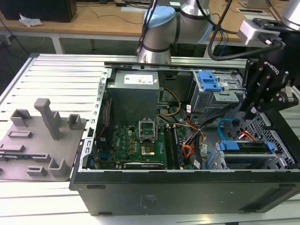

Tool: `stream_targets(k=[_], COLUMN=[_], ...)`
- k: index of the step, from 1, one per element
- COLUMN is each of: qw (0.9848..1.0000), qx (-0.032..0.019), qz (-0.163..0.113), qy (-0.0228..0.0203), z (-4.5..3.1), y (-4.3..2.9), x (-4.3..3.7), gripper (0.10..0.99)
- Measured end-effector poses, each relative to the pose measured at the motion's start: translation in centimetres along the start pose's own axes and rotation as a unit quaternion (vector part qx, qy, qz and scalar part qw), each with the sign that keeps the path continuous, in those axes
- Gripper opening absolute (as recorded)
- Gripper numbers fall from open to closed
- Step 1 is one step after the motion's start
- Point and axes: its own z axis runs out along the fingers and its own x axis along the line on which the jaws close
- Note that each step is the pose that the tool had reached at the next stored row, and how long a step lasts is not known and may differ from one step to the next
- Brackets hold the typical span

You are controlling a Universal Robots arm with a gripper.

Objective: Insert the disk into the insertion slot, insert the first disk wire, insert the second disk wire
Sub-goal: 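Insert the second disk wire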

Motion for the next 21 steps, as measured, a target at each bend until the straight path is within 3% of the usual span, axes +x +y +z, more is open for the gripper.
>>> stream_targets(k=[1,7,12,15,17,21], qw=[0.9999,0.999,0.9982,0.9979,0.9978,0.9978], qx=[0.0007,0.0028,0.0032,0.0032,0.0033,0.0034], qz=[-0.007,-0.04,-0.049,-0.051,-0.053,-0.053], qy=[0.0153,0.0187,0.0348,0.0398,0.0401,0.0402], z=[0.07,0.74,1.03,1.33,1.76,1.85], y=[0.12,0.9,2.06,2.64,2.69,2.69], x=[0.0,-0.01,0.01,0.01,-0.01,-0.01], gripper=[0.302,0.302,0.302,0.302,0.302,0.302])
